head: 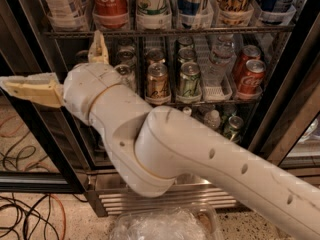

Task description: Pick blue plastic bottle from top shelf of fridge

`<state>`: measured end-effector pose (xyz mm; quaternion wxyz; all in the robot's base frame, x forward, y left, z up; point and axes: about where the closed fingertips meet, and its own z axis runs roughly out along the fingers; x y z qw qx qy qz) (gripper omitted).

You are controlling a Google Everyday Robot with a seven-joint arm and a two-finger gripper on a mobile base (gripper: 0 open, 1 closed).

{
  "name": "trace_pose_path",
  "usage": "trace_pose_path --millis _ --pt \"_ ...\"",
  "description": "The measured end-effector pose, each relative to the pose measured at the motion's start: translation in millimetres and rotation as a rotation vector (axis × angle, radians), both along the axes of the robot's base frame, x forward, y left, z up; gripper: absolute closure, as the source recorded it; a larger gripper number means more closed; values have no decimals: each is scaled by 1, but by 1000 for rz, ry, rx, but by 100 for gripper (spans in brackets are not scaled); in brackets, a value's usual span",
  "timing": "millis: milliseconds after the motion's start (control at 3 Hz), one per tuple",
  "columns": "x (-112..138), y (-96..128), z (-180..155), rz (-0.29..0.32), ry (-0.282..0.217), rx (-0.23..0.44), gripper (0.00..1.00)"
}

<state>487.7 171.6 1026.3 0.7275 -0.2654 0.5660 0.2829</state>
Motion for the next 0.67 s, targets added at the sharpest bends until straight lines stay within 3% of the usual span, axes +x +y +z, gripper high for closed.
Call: trace_pose_path --millis 333,667 --pt "8 -8 -3 -53 1 -1 0" --pt "6 -7 4 -26 -39 -51 0"
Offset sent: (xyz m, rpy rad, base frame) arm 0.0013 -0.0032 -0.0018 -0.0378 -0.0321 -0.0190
